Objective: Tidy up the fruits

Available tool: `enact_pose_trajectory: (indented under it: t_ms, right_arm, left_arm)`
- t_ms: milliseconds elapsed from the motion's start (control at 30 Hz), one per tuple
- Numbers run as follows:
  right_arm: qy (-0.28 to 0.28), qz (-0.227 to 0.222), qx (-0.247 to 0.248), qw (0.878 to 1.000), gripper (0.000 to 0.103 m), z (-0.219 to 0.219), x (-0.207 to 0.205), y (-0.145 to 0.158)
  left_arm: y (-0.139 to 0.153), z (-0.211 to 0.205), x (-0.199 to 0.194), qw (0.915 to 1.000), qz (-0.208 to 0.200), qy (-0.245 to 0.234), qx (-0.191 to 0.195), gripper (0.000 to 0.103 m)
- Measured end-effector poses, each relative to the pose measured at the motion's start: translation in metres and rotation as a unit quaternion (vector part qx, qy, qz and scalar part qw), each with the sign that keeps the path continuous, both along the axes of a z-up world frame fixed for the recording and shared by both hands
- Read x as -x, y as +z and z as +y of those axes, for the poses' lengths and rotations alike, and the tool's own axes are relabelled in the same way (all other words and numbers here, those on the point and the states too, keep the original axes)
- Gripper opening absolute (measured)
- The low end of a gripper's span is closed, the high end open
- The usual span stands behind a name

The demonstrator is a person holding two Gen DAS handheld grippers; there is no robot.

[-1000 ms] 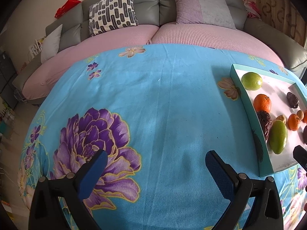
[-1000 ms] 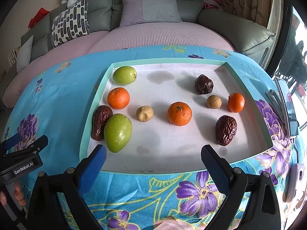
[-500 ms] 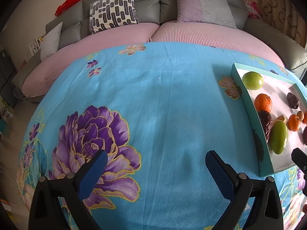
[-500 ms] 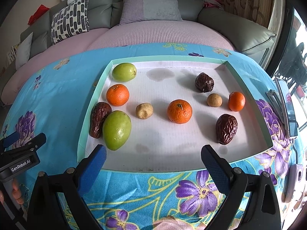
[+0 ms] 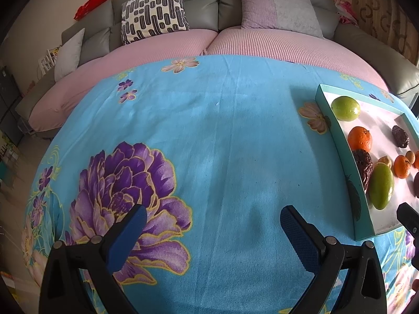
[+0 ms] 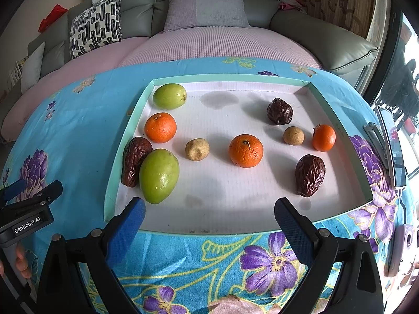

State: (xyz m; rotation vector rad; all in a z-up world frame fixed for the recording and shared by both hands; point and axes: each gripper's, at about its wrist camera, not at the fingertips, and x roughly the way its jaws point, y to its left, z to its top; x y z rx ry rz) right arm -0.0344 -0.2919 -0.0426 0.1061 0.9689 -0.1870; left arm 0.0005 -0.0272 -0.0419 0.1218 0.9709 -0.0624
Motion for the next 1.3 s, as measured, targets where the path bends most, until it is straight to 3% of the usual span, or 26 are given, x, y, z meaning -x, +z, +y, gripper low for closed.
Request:
enact_pose_trajectory:
  t_ms: [1300]
  right_arm:
    - [0.001,0.006,0.003,1.0,0.099,0.0009,-0.0007,-0.0025]
  left_arm:
    - [-0.0035,0.0018,0.0,0.9999,0.011,0.006,-0.001,0.103]
